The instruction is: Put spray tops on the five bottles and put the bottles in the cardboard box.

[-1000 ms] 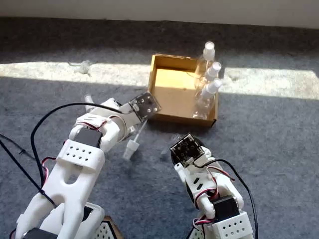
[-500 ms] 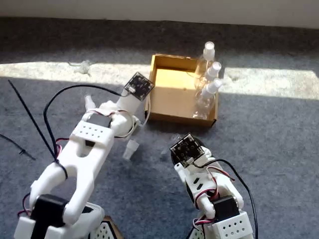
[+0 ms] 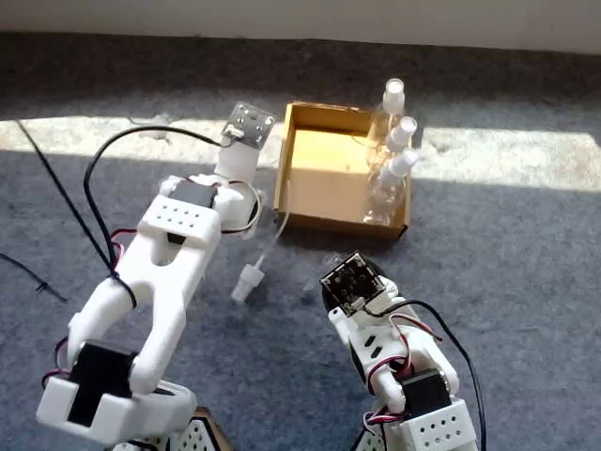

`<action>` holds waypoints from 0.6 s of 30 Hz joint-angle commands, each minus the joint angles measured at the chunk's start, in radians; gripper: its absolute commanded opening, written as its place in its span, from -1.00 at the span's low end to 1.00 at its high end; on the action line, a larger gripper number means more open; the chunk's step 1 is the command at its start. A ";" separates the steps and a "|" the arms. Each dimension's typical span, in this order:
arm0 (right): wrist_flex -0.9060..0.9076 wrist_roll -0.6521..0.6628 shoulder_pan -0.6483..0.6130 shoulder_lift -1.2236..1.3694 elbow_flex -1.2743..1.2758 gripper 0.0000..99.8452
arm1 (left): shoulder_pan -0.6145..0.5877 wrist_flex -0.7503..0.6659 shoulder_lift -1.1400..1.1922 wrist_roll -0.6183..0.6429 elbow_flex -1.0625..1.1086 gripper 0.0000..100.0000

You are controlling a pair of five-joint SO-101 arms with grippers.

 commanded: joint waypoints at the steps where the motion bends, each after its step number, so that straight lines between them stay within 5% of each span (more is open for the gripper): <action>1: -0.018 -0.003 0.012 -0.005 0.148 -0.99 | 0.031 0.140 -0.209 -0.006 -0.047 -0.57; 18: -0.018 -0.003 0.012 -0.005 0.148 -0.99 | 0.094 0.025 0.142 -0.054 -0.061 -0.58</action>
